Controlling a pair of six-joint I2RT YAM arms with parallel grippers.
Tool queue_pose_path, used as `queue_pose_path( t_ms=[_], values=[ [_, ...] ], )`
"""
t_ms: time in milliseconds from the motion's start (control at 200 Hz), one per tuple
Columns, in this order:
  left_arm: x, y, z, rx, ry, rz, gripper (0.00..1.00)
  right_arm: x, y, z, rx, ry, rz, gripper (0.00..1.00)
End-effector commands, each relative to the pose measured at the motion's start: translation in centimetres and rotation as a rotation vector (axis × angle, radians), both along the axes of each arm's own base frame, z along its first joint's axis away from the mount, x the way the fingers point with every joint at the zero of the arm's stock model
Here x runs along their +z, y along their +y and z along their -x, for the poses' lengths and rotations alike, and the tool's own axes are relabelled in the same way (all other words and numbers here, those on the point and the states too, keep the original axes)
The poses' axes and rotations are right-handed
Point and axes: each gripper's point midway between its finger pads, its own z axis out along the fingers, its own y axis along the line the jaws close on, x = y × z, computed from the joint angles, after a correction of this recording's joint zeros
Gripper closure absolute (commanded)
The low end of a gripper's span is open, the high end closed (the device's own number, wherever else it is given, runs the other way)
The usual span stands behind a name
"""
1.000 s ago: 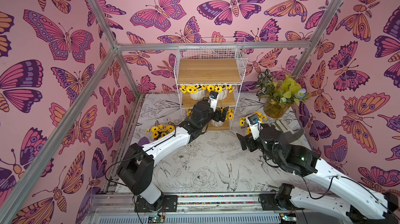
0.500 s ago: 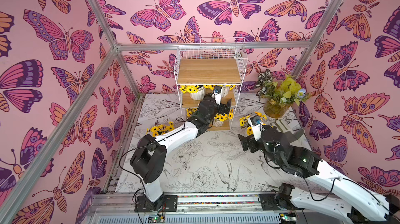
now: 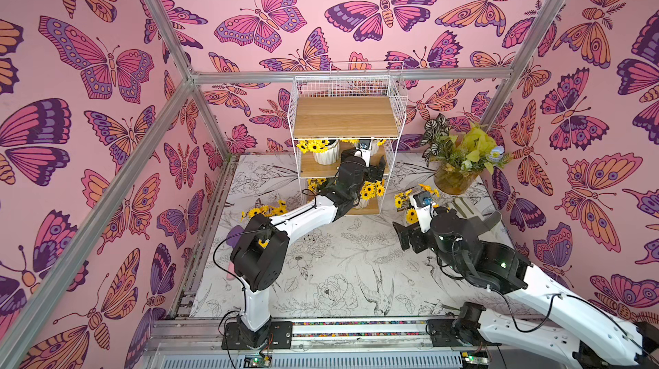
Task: Take the sunflower pots off the shelves
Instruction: Pick up the sunflower pot from the shelf.
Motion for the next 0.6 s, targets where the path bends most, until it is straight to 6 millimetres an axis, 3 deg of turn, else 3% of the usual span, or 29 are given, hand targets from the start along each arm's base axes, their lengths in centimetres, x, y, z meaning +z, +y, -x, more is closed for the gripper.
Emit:
queue_pose_path(
  t_ms=[0, 250, 596],
  values=[
    [-1.6, 0.4, -2.2, 0.061, 0.02, 0.029, 0.0, -0.3, -0.4, -0.3, -0.029, 0.015, 0.009, 0.01],
    [-2.0, -0.2, -3.6, 0.085, 0.005, 0.059, 0.0, -0.7, -0.1, -0.4, -0.03, 0.027, 0.008, 0.01],
    [-2.7, 0.1, -3.8, 0.125, 0.029, 0.104, 0.0, -1.5, 0.9, -0.7, -0.022, 0.056, -0.008, 0.01]
  ],
)
